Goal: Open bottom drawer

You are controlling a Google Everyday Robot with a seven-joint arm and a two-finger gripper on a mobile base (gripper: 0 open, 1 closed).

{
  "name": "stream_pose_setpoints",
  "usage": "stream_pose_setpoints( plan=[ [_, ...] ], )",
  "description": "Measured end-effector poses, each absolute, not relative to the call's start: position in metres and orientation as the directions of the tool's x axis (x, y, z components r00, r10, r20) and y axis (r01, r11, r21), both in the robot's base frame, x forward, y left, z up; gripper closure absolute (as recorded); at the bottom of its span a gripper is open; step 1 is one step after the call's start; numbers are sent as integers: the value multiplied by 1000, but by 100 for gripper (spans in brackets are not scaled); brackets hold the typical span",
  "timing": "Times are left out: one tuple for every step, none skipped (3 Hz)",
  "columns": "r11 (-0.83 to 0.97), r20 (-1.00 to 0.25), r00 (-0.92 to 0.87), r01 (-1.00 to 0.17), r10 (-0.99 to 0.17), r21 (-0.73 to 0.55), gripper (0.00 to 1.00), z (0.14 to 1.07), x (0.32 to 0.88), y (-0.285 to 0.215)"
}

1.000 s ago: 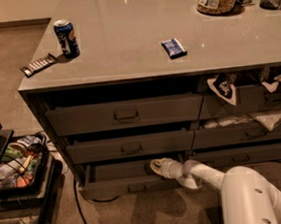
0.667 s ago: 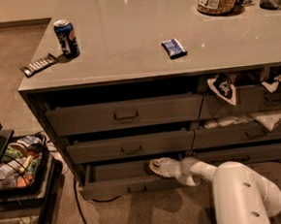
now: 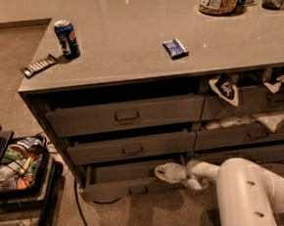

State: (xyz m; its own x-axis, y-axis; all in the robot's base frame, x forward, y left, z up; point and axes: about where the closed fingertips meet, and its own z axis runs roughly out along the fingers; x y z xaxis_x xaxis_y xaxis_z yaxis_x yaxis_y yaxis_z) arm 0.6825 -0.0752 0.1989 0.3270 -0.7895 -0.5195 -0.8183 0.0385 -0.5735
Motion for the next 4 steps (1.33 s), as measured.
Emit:
stream_pose_setpoints(
  plan=[
    [32, -522, 323, -828, -789, -560, 100, 197, 671, -75],
    [7, -531, 315, -856, -787, -517, 100, 186, 658, -66],
    [-9, -558, 288, -894, -778, -448, 100, 184, 651, -63],
    [-34, -589, 229, -946, -775, -322, 100, 185, 633, -62]
  ],
)
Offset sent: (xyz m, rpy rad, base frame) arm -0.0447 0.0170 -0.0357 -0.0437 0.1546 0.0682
